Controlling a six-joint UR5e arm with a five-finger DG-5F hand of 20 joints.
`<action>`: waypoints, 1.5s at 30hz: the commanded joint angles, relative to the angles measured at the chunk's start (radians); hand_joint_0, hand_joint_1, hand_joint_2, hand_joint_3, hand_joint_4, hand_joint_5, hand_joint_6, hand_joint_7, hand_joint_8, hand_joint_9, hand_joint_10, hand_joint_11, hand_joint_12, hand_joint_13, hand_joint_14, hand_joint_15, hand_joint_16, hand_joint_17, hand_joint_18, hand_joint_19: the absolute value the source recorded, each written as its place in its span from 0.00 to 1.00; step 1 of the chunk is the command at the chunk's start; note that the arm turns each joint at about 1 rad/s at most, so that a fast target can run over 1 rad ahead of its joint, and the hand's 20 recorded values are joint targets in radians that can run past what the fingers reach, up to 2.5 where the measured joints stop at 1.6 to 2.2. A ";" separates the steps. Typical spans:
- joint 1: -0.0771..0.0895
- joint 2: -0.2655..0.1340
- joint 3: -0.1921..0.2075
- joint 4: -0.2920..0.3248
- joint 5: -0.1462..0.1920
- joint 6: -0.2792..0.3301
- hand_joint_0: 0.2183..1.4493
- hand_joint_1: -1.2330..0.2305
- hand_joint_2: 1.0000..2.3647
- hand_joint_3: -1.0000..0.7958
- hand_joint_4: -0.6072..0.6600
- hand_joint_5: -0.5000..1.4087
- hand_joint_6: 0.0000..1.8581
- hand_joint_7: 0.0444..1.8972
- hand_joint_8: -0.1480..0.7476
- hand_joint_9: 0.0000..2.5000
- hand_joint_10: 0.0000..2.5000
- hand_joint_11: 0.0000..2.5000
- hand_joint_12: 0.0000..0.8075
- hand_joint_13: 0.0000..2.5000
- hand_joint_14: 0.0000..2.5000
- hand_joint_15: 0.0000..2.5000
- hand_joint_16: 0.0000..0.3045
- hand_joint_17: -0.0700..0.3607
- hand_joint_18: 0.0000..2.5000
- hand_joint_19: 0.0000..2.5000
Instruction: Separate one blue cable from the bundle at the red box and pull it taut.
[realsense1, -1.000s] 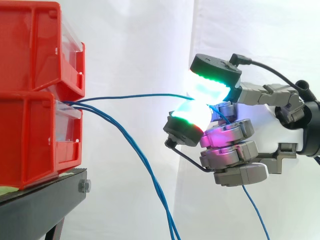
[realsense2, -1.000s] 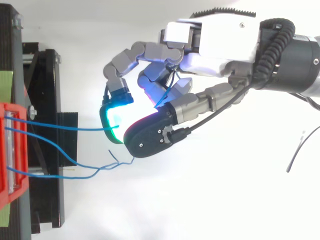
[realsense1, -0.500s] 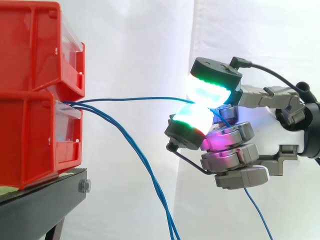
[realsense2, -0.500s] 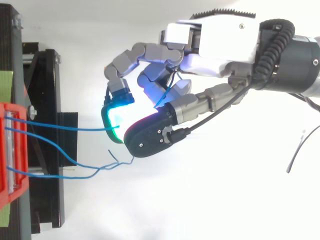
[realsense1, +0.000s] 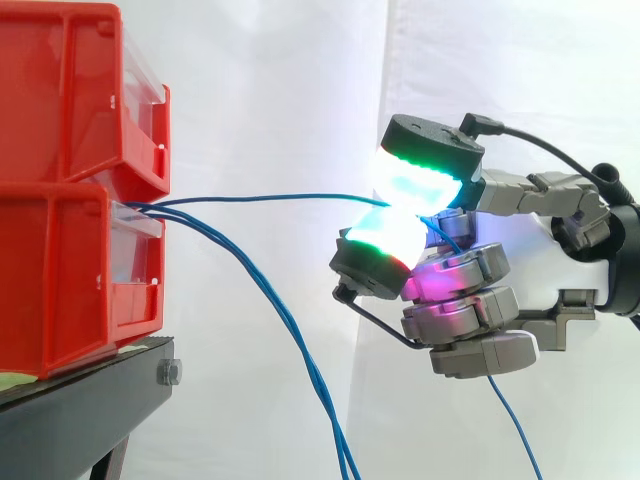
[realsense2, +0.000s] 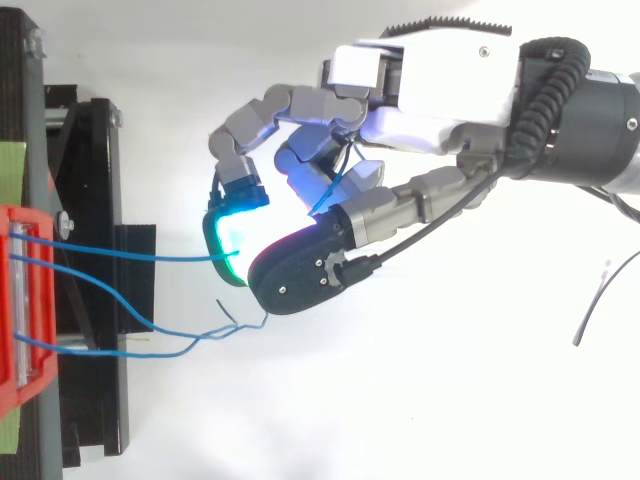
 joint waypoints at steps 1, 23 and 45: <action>0.000 -0.001 0.000 0.000 0.000 0.000 0.36 0.31 0.02 0.56 0.43 0.19 0.50 0.72 0.53 0.30 1.00 0.63 0.46 0.22 1.00 0.56 0.11 0.34 0.45 0.68; 0.000 -0.001 0.000 0.000 0.000 0.000 0.36 0.31 0.02 0.55 0.43 0.19 0.50 0.71 0.53 0.30 1.00 0.63 0.47 0.24 1.00 0.56 0.12 0.35 0.46 0.69; 0.001 0.000 0.000 0.000 0.000 0.000 0.36 0.31 0.02 0.55 0.44 0.19 0.50 0.71 0.53 0.30 1.00 0.64 0.47 0.24 1.00 0.55 0.12 0.35 0.46 0.69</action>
